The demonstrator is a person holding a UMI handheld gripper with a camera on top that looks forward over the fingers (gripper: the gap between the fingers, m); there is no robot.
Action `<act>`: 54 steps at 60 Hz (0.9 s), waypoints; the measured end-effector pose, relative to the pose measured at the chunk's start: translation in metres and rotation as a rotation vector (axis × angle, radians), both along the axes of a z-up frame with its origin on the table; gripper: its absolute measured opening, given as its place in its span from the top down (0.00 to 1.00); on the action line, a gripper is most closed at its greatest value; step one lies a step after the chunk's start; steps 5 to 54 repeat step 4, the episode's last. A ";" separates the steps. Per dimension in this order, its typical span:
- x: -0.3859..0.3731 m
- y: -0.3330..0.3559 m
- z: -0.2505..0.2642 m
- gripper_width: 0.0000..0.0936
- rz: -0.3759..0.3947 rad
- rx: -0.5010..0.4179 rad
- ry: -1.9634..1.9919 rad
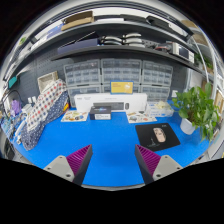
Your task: Arrange mouse
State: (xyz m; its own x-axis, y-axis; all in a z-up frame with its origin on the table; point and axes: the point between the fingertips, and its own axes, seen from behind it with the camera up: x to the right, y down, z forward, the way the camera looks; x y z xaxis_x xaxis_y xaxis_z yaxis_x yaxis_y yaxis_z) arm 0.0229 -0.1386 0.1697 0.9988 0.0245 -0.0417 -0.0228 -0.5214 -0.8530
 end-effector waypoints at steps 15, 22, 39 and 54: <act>-0.001 -0.002 -0.004 0.08 0.004 -0.005 -0.007; -0.001 -0.002 -0.004 0.08 0.004 -0.005 -0.007; -0.001 -0.002 -0.004 0.08 0.004 -0.005 -0.007; -0.001 -0.002 -0.004 0.08 0.004 -0.005 -0.007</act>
